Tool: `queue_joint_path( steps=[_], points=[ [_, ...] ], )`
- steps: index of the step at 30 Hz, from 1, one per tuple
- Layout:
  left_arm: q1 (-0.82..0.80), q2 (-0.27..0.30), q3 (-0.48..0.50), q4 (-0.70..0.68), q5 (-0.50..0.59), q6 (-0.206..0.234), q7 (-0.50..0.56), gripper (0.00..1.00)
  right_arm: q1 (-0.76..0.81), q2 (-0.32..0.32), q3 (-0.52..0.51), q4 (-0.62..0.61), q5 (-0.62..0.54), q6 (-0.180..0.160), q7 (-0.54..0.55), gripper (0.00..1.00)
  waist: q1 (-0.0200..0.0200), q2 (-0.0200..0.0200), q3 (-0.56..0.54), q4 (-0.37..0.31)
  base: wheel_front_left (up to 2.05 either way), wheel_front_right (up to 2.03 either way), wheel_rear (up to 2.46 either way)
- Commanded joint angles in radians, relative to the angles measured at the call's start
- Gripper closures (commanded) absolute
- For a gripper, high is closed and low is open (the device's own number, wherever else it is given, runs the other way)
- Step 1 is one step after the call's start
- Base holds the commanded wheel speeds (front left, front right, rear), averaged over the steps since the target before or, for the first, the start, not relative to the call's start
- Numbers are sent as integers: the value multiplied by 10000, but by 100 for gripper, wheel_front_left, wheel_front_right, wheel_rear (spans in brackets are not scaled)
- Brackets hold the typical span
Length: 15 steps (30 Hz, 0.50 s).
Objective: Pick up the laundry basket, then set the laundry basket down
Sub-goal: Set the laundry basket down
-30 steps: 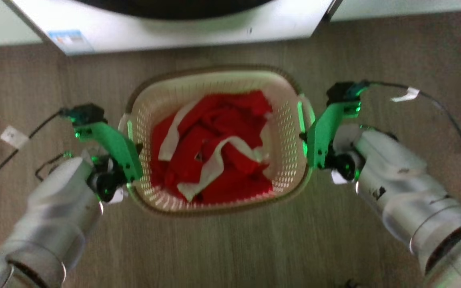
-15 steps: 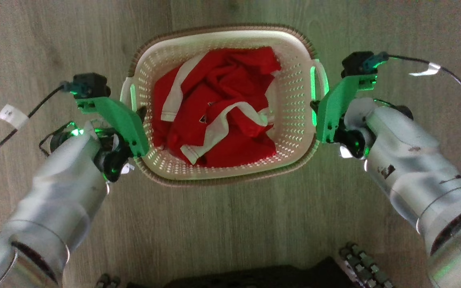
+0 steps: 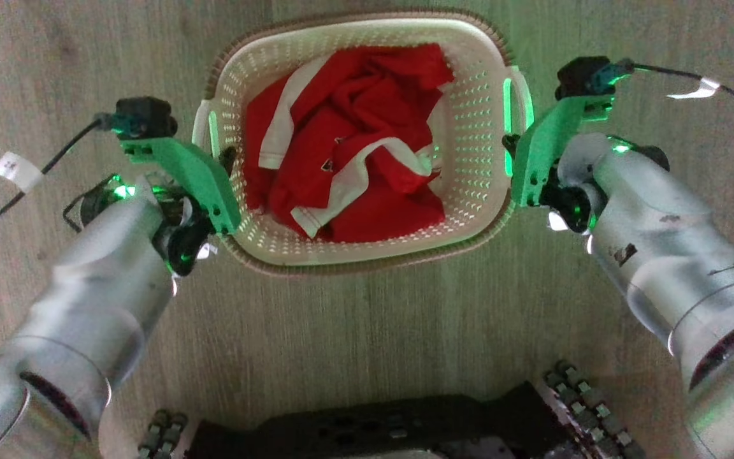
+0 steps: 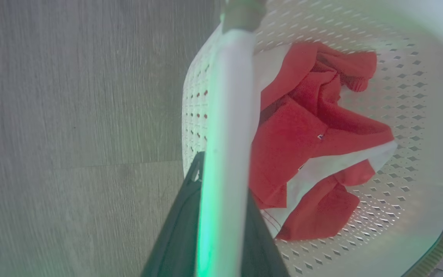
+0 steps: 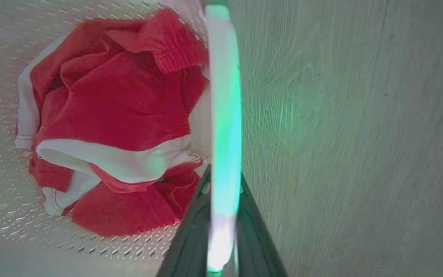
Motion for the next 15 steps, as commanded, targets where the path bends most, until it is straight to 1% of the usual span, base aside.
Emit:
queue_joint_path(
  steps=[1,7,15],
  points=[
    [-259,170,42,-346,-103,-182,-114,100,203,-365,-13,246,-71,-103,-165,100,-1,0,111,15,0,0,0],
    [-300,134,-177,-278,-361,-182,-176,100,222,-427,-50,366,5,-103,-87,100,-1,0,337,46,0,0,0],
    [-220,120,-406,-172,-648,-182,-149,100,305,-432,-4,412,47,-103,29,100,-1,0,255,20,0,0,0]
  ],
)
